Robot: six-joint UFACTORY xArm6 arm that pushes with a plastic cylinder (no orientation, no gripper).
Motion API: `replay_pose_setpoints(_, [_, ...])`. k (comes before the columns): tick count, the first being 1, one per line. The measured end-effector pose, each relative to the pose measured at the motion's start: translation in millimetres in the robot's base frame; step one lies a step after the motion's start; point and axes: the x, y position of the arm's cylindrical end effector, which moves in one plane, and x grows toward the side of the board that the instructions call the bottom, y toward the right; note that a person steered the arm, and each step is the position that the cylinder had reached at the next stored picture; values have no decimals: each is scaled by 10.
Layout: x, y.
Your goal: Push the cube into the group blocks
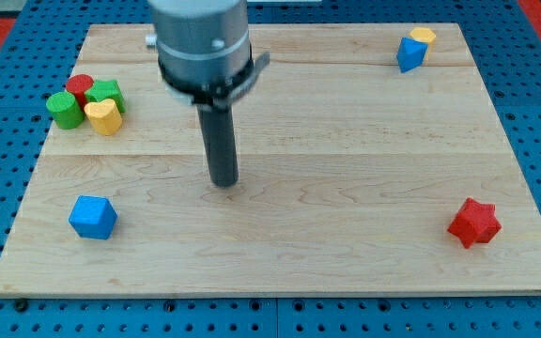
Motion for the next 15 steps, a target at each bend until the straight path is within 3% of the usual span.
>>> replay_pose_setpoints(1, [559,-77])
replay_pose_setpoints(2, [767,-392])
replay_pose_setpoints(4, [97,-1562])
replay_pose_setpoints(5, [-84,-1698])
replay_pose_setpoints(7, [630,-1741])
replay_pose_setpoints(10, [-255,-1966])
replay_pose_setpoints(11, [-139,-1985])
replay_pose_setpoints(13, [-604,-2101])
replay_pose_setpoints(15, [-607,-2241])
